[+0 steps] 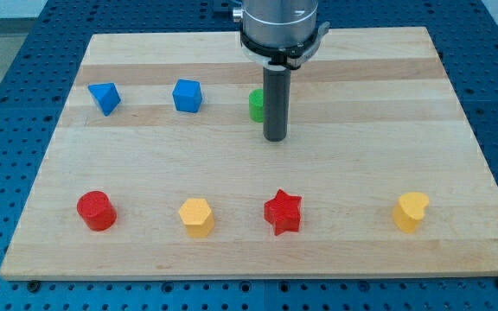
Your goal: Place the green circle horizontally to blue cube
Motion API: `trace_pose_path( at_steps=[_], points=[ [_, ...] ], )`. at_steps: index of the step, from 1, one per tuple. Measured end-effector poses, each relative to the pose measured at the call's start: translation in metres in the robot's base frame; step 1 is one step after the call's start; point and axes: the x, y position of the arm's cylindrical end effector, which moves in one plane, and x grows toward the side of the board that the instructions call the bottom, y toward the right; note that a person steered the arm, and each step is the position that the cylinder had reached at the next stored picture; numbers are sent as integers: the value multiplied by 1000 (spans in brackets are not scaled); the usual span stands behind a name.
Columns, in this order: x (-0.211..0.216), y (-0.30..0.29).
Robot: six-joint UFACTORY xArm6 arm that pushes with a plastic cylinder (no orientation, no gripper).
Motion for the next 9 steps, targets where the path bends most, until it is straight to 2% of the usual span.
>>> trace_pose_path(
  at_steps=[2,5,7,8,9],
  points=[
    [0,3],
    [-1,-28],
    [-38,-27],
    [-45,-27],
    [-32,-27]
  ],
)
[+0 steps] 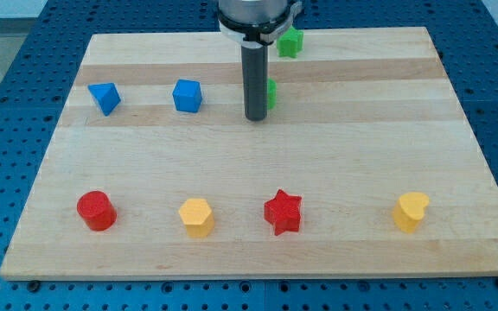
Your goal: Place the green circle horizontally to blue cube
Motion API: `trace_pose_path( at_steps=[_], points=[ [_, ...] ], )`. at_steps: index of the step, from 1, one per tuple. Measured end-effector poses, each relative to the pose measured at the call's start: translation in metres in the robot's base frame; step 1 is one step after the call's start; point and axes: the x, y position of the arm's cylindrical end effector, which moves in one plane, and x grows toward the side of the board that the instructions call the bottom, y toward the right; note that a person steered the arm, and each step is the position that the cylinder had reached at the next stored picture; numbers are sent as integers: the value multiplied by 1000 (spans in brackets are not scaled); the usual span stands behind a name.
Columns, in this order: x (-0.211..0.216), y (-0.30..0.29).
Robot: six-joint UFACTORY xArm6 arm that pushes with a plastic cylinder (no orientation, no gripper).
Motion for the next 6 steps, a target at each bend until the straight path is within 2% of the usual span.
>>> trace_pose_path(
  at_steps=[1,2,3,6],
  points=[
    [19,-1],
    [19,-19],
    [3,-33],
    [-86,-35]
  ],
)
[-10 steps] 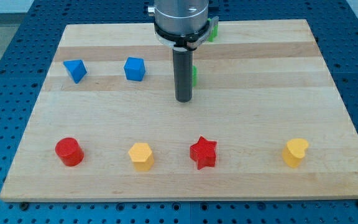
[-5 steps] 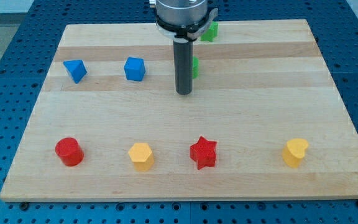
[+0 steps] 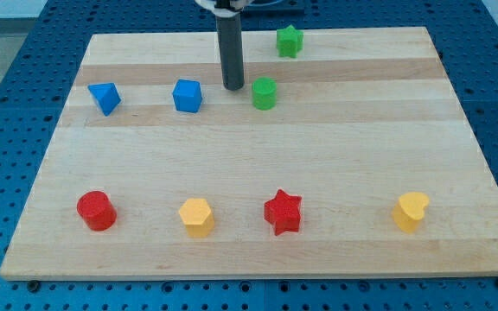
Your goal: Place the green circle horizontally to blue cube
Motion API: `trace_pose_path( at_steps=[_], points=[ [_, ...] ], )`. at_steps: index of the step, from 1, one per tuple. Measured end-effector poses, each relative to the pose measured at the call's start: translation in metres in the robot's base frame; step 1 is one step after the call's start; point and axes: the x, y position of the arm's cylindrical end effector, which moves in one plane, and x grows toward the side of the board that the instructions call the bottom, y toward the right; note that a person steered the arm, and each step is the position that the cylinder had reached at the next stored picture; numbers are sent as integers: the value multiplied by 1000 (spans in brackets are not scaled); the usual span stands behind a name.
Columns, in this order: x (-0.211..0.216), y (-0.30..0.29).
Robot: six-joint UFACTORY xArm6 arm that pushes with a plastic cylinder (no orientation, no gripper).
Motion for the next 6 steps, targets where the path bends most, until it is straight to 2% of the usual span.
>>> trace_pose_path(
  at_steps=[3,5,6],
  points=[
    [-118,0],
    [-118,19],
    [-117,51]
  ],
)
